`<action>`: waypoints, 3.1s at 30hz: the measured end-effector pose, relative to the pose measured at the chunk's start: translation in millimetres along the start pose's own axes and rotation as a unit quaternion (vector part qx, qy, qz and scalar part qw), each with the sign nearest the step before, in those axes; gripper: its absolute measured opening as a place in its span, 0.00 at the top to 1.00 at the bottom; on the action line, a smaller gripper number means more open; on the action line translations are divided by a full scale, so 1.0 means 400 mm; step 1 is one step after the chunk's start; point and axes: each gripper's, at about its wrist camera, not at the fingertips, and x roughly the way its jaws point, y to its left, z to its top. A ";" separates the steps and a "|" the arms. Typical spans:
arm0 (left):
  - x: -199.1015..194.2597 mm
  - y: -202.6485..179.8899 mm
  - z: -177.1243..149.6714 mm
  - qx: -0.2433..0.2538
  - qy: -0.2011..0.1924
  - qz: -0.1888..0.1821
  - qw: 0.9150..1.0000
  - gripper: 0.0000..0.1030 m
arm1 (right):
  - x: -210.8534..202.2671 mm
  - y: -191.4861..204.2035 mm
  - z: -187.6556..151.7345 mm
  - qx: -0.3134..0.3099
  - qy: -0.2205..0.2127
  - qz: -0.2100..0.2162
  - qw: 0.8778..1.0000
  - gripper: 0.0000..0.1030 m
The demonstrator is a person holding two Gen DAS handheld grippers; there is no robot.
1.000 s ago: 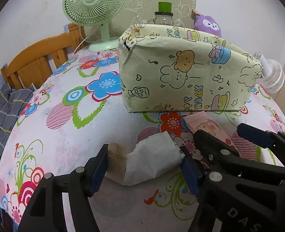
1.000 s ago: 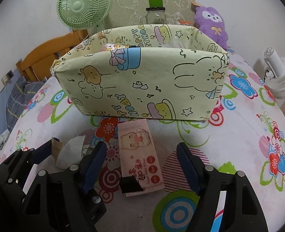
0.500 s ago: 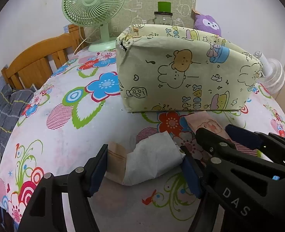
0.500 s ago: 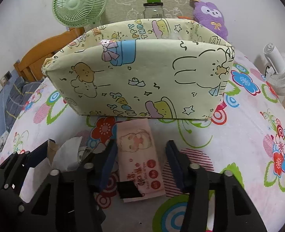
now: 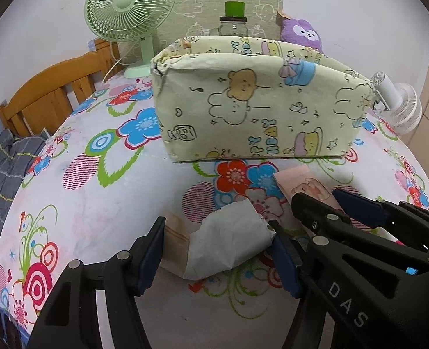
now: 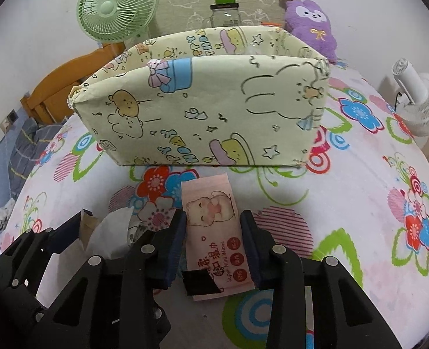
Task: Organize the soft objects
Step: 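Grasp the beige sock with the left gripper while the right gripper grasps the pink wipes pack, then lift and carry the sock and wipes pack over the fabric box with both grippers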
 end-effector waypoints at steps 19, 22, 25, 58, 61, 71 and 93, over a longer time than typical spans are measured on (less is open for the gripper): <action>-0.056 -0.032 -0.004 0.003 -0.018 -0.027 0.999 0.46 | -0.073 -0.019 -0.013 0.006 -0.025 -0.006 1.000 0.60; -0.064 -0.034 -0.002 0.004 -0.019 -0.028 0.999 0.46 | -0.080 -0.018 -0.013 0.007 -0.027 -0.005 1.000 0.60; -0.069 -0.038 0.000 0.004 -0.020 -0.028 0.999 0.46 | -0.088 -0.019 -0.012 0.008 -0.030 -0.006 0.999 0.60; -0.020 -0.044 -0.005 0.003 0.005 -0.049 0.999 0.51 | -0.055 -0.040 -0.016 0.019 -0.010 -0.007 1.000 0.60; -0.013 -0.041 -0.006 -0.006 0.012 -0.073 0.997 0.63 | -0.049 -0.039 -0.014 0.019 -0.008 -0.007 1.000 0.60; -0.023 -0.053 -0.002 -0.004 0.005 -0.087 0.996 0.87 | -0.040 -0.040 -0.004 0.020 -0.006 -0.014 1.000 0.60; -0.135 -0.066 0.055 0.007 -0.041 -0.076 0.996 0.90 | -0.155 -0.039 0.041 0.023 -0.054 -0.006 0.998 0.60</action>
